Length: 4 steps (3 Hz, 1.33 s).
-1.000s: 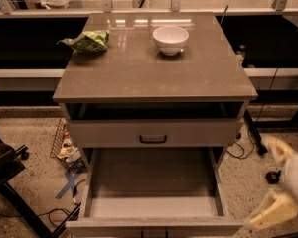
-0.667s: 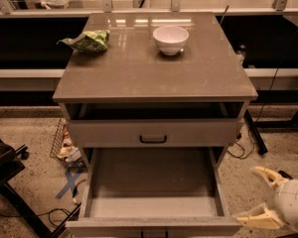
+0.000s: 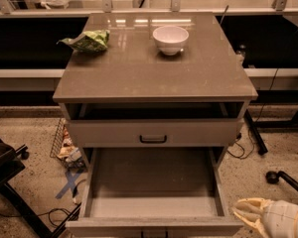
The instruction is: Close middle drawer
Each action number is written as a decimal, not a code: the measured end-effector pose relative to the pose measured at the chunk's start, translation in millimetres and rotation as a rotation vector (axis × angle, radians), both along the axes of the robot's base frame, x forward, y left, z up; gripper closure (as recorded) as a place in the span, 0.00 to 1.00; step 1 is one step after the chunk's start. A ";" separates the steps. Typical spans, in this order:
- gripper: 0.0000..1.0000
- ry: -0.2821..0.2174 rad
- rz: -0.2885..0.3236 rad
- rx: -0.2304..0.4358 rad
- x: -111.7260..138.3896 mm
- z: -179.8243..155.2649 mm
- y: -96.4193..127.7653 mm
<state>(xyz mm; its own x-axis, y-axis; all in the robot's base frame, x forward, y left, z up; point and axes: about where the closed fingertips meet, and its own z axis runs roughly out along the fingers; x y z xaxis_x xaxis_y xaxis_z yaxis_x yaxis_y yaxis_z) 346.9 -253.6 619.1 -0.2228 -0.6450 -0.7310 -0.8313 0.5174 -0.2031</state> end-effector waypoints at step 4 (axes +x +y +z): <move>1.00 0.178 0.017 -0.076 -9.3 -117.0 27.8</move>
Offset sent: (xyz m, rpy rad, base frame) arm 0.0042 0.0167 -0.0193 -0.0374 0.0347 0.0114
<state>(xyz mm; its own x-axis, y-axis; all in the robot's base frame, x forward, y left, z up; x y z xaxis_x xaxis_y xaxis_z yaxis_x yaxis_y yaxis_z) 337.6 -225.7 502.0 -0.3331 -0.7013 -0.6303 -0.8659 0.4921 -0.0900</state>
